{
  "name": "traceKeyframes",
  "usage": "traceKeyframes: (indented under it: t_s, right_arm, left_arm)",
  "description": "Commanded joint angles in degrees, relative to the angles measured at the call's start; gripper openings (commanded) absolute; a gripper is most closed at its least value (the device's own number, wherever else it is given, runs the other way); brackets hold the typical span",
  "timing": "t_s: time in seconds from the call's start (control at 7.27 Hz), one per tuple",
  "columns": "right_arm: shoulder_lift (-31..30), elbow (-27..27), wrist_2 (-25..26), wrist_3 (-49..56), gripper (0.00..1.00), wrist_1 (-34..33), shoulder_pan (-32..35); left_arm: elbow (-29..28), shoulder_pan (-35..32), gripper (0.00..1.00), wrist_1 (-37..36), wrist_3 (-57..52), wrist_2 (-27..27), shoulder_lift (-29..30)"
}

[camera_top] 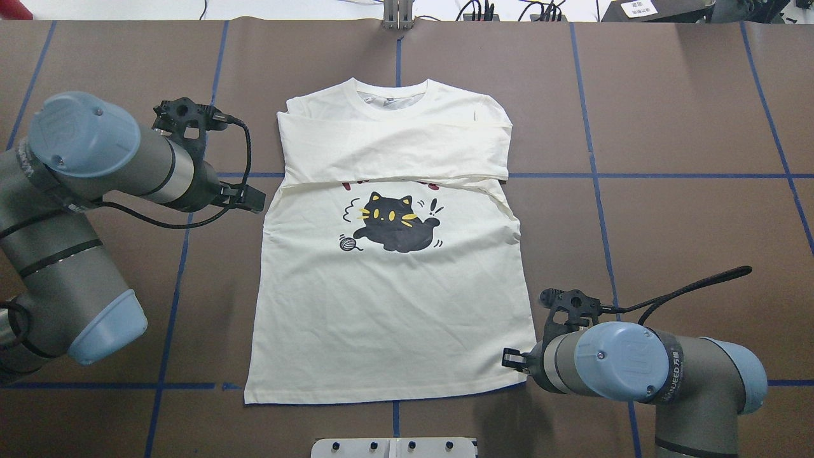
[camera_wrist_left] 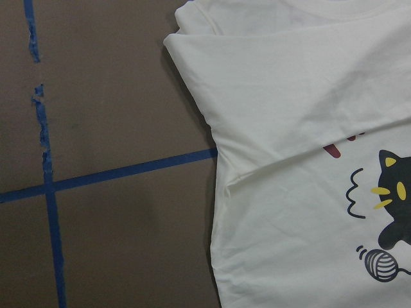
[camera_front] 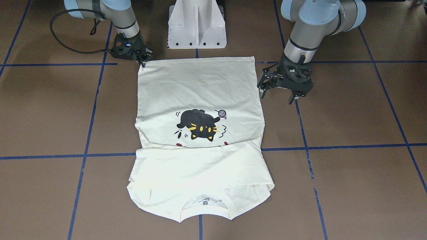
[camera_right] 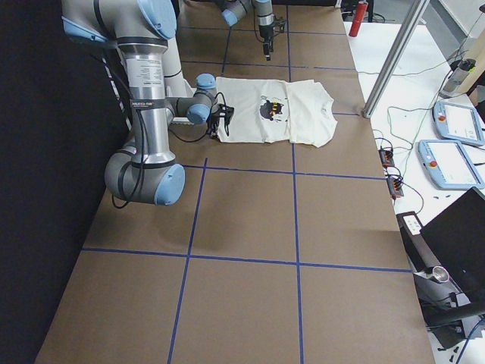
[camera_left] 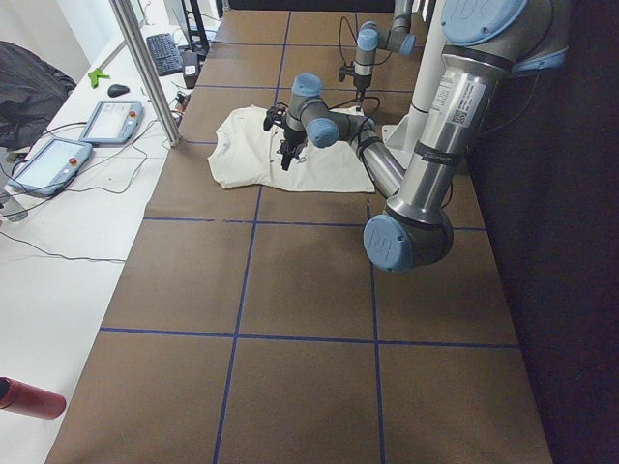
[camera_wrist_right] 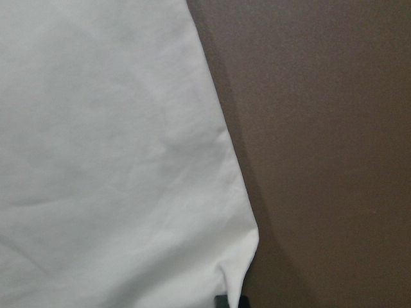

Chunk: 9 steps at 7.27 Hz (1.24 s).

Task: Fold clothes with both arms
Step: 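Move both grippers to the shirt's side edges near the hem, then grasp the hem corners with both grippers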

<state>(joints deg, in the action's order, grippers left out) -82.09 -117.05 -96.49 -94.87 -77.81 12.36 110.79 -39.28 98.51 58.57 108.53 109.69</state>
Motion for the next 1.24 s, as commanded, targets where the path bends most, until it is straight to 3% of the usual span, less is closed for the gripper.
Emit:
traceKeyframes:
  t_s: [0.0,0.14,0.41,0.55,1.1]
  right_arm:
    - [0.17,-1.32,-0.27,0.21,0.0,0.29,0.99]
    - [0.09,-2.9,-0.71,0.39,0.0,0.29,1.61]
    - [0.26,-3.88,-0.54,0.48,0.0,0.38,1.44]
    - [0.35,-4.06,-0.62,0.56,0.0,0.38,1.96]
    - [0.35,-4.06,-2.12,0.74,0.0,0.47,3.54]
  left_arm:
    - [1.7,6.63,1.0,2.55,21.73,-0.51,-2.19]
    - [4.49,10.59,1.0,2.65,27.59,-1.03,-4.2]
    - [6.18,20.86,0.97,2.13,37.88,-9.17,-7.81]
    - [6.19,24.31,0.96,2.13,40.71,-10.52,-9.74]
    - [6.01,27.68,0.82,1.69,42.06,-11.32,-10.55]
